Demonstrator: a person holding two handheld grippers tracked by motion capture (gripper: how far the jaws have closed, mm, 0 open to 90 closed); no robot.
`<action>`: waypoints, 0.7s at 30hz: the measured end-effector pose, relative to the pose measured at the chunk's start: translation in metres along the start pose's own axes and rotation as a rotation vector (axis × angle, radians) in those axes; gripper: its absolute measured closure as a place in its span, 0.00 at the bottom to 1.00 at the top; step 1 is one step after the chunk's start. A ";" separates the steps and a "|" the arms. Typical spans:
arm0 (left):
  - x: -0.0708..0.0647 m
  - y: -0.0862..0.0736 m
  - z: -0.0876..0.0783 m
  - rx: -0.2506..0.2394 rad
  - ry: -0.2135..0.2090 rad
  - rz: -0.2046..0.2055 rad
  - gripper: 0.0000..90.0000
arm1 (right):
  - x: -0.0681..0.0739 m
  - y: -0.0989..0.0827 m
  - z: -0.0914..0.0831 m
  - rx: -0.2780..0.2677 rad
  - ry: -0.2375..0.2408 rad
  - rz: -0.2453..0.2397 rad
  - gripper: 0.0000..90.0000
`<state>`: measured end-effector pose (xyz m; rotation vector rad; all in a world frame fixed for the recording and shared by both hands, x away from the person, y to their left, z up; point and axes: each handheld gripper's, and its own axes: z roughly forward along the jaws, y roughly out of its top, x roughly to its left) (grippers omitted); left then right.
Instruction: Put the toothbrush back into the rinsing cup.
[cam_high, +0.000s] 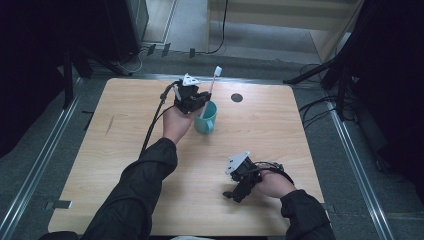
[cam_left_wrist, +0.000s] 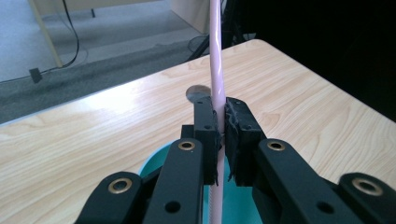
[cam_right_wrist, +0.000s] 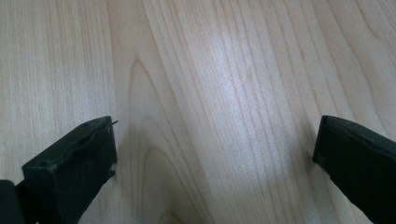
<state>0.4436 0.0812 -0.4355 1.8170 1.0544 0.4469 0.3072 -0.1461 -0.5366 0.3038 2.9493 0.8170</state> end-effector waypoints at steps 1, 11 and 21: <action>0.000 -0.002 0.000 0.004 0.007 -0.001 0.94 | 0.000 0.000 0.000 0.000 0.000 -0.001 0.00; 0.004 -0.012 0.002 0.035 0.015 0.010 0.94 | 0.000 0.001 0.000 -0.001 0.001 -0.003 0.00; 0.000 -0.025 0.010 0.099 0.021 0.028 0.94 | 0.000 0.001 0.000 -0.003 0.002 -0.004 0.00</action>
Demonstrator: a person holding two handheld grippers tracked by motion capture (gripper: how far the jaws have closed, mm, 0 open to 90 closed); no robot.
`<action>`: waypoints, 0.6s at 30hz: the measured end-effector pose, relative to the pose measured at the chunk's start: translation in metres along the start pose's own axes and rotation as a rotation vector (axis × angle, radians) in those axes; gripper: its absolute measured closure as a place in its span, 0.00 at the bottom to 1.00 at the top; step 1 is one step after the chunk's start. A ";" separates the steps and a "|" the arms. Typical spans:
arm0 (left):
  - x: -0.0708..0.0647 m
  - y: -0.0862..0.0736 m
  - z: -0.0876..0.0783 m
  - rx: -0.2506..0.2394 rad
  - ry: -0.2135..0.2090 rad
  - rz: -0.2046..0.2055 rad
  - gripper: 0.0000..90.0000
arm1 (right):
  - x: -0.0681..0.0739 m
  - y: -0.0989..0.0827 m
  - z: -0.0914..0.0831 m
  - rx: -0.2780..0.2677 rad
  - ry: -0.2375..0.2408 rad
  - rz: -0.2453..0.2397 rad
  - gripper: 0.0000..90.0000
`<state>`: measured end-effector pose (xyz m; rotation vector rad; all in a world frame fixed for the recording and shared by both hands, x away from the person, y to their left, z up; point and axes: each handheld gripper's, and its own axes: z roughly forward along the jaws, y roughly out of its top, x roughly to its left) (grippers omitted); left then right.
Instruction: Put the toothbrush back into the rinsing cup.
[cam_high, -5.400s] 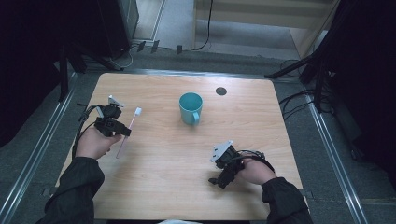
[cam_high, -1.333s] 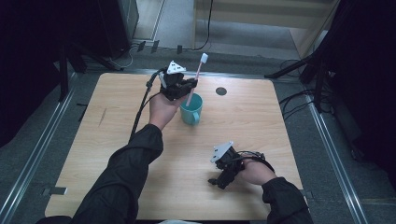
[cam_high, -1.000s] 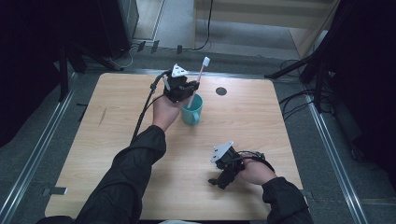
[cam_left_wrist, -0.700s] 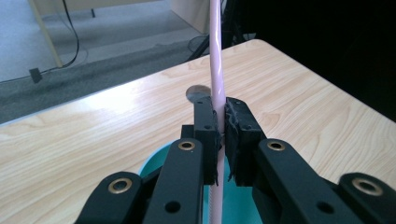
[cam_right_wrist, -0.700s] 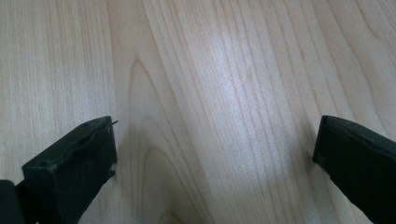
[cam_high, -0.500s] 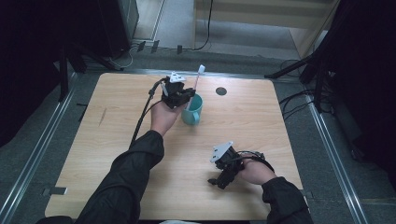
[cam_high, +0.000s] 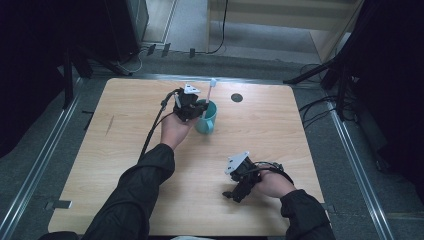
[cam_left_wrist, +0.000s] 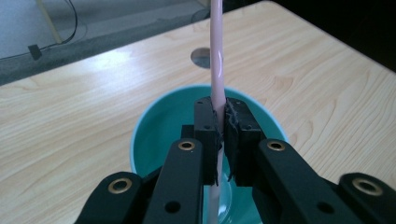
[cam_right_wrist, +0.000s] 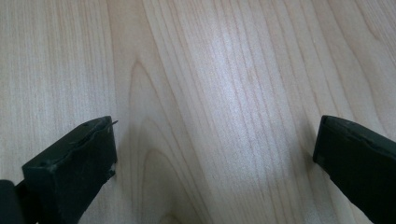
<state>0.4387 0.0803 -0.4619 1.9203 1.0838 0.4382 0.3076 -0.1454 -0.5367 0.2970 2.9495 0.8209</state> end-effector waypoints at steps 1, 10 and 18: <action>0.000 -0.002 0.001 0.005 -0.001 -0.001 0.94 | 0.000 0.000 0.000 0.000 0.000 0.000 0.00; 0.004 -0.009 0.004 0.029 -0.005 -0.029 0.94 | 0.000 0.000 0.000 0.001 0.000 -0.001 0.00; 0.008 -0.010 0.007 0.029 -0.004 -0.064 0.93 | 0.001 0.001 0.000 0.001 0.000 -0.001 0.00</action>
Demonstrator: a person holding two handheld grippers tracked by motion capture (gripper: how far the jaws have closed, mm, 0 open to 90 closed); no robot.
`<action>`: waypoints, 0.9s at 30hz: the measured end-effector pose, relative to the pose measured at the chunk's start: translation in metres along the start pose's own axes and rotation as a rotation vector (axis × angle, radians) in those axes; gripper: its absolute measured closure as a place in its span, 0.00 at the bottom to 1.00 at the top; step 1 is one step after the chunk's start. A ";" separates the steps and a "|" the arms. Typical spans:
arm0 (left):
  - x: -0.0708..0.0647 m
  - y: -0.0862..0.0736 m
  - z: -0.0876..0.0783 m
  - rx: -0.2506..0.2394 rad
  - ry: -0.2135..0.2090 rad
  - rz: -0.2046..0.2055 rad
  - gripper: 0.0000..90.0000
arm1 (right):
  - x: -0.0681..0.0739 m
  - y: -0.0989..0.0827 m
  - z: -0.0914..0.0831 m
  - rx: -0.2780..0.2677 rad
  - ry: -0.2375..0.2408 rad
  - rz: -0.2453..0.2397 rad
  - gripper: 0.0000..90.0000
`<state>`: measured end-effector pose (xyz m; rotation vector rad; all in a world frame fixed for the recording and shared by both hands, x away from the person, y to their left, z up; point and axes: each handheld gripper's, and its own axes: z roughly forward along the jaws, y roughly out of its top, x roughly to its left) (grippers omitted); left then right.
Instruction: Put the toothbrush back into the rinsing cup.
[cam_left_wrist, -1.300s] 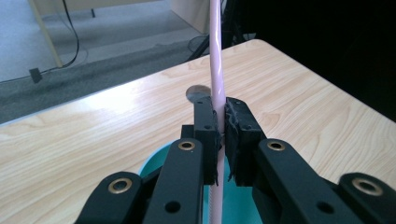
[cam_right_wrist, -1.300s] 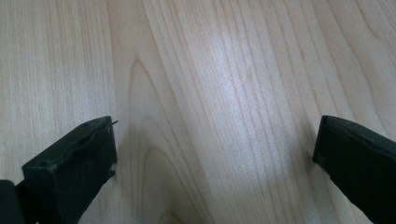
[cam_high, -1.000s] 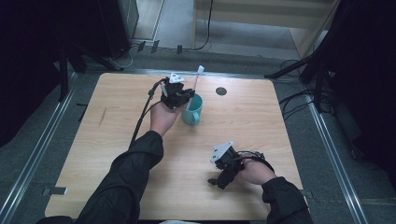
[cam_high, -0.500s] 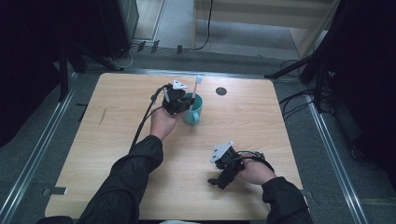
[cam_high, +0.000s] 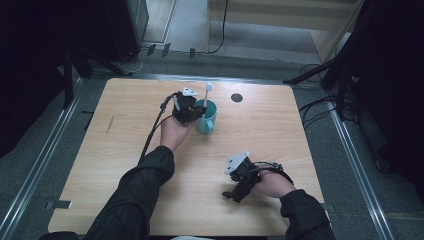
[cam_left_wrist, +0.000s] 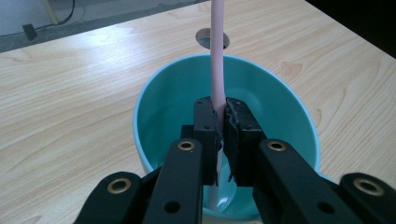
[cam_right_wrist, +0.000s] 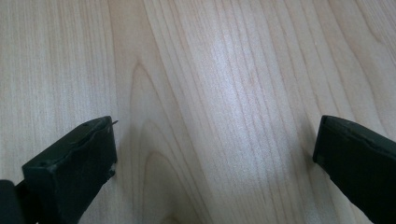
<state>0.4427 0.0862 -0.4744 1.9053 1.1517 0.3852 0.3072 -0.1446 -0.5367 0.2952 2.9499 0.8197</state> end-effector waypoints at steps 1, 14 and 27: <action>0.000 0.000 0.000 -0.001 0.001 -0.002 0.93 | 0.000 0.000 0.000 0.000 0.000 0.000 0.00; 0.003 0.003 -0.002 -0.006 -0.012 -0.031 0.86 | 0.000 0.000 0.000 0.000 0.000 0.000 0.00; -0.007 0.010 -0.042 0.025 -0.034 0.062 0.70 | 0.000 0.000 0.000 -0.004 0.001 -0.002 0.00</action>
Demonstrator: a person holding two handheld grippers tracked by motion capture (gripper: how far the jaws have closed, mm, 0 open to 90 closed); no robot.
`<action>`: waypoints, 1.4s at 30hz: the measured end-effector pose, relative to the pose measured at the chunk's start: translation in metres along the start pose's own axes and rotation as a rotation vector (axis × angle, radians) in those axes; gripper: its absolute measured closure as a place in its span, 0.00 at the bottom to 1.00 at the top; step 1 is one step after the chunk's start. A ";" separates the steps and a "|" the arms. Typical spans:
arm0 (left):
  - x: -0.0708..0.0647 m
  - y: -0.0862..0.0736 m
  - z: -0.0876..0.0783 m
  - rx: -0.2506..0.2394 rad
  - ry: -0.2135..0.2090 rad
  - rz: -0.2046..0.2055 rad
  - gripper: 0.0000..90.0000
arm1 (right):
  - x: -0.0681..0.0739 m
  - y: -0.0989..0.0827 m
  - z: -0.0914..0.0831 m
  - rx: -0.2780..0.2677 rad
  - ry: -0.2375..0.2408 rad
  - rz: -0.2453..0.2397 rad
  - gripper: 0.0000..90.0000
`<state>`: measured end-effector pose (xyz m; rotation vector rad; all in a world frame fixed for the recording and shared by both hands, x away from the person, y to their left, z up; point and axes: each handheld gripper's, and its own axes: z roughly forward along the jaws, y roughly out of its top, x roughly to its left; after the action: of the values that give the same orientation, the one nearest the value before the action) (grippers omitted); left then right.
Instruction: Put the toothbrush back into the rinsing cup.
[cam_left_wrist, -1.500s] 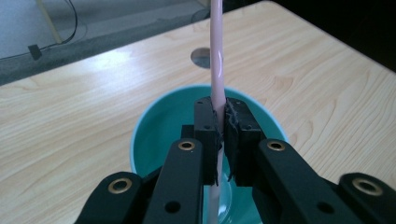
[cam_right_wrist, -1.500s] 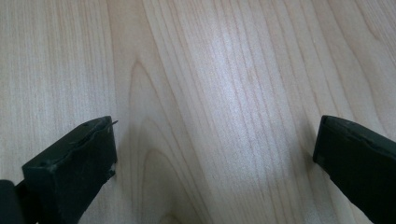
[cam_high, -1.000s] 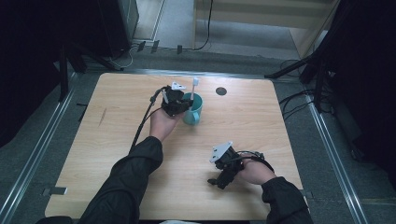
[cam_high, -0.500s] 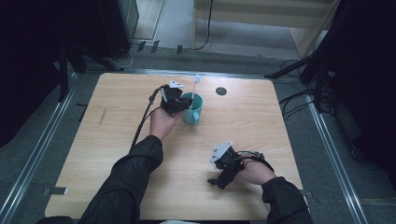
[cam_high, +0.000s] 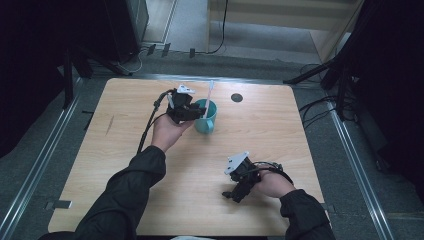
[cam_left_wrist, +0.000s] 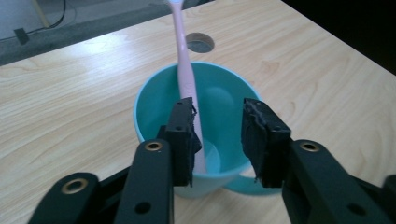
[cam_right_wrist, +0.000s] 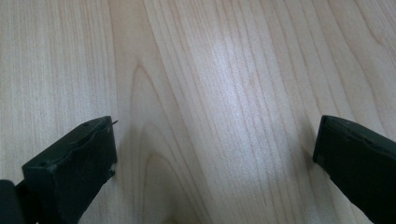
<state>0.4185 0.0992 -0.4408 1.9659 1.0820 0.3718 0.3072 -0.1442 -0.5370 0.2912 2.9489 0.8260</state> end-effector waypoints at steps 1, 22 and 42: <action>-0.001 0.000 -0.003 0.006 0.000 0.009 0.68 | 0.000 0.000 0.000 0.000 -0.002 0.001 0.00; -0.004 -0.055 -0.060 0.099 -0.064 0.040 0.49 | 0.001 0.000 0.001 -0.015 0.004 0.005 0.00; 0.002 -0.109 -0.105 0.155 -0.035 0.059 0.43 | 0.001 -0.001 0.001 -0.018 -0.003 0.010 0.00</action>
<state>0.2972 0.1868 -0.4629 2.1365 1.0591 0.2910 0.3058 -0.1440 -0.5379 0.3058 2.9377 0.8524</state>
